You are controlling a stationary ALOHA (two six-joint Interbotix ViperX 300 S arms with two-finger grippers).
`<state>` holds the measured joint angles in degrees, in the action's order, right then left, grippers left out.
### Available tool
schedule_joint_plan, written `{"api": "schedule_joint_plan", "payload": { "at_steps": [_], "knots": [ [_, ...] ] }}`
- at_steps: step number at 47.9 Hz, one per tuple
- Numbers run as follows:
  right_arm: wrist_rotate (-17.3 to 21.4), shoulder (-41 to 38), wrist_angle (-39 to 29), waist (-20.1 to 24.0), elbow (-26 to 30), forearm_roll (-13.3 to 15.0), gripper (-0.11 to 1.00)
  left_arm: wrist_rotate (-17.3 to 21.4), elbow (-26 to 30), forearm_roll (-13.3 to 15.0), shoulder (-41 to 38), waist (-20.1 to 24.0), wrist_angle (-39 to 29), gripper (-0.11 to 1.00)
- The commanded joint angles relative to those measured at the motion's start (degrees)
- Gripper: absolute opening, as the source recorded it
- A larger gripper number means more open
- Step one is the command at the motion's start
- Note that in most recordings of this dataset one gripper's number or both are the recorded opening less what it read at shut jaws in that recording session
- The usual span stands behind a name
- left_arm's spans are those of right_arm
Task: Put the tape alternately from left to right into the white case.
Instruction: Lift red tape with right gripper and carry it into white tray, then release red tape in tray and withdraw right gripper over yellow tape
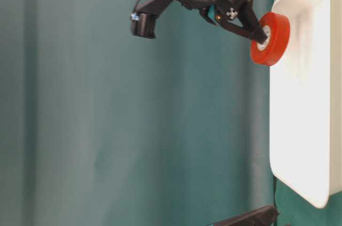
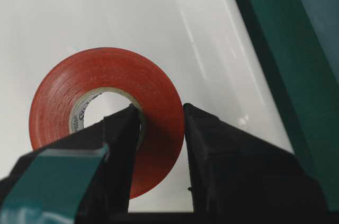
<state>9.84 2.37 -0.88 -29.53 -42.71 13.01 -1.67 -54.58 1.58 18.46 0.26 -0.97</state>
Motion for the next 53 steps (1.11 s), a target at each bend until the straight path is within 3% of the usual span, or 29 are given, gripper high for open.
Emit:
{"api": "schedule_joint_plan", "payload": {
  "at_steps": [1, 36, 38, 47, 53],
  "knots": [
    [0.1, -0.4, 0.7, -1.2, 1.8, 0.1, 0.25, 0.1, 0.8, 0.2, 0.4, 0.2, 0.2, 0.54],
    [0.2, -2.6, 0.5, -3.3, 2.5, 0.4, 0.26, 0.1, 1.0, 0.1, 0.4, 0.9, 0.2, 0.54],
    [0.3, -2.6, 0.4, -3.3, 2.4, 0.4, 0.31, 0.1, 1.0, 0.2, 0.4, 0.9, 0.3, 0.54],
    [0.2, -2.6, 0.4, -3.3, 2.4, 0.4, 0.82, 0.1, 1.0, 0.2, 0.4, 0.9, 0.2, 0.53],
    [0.2, -2.2, 0.4, -3.3, 2.4, 0.4, 0.81, 0.1, 1.0, 0.2, 0.4, 0.9, 0.2, 0.54]
  ]
}}
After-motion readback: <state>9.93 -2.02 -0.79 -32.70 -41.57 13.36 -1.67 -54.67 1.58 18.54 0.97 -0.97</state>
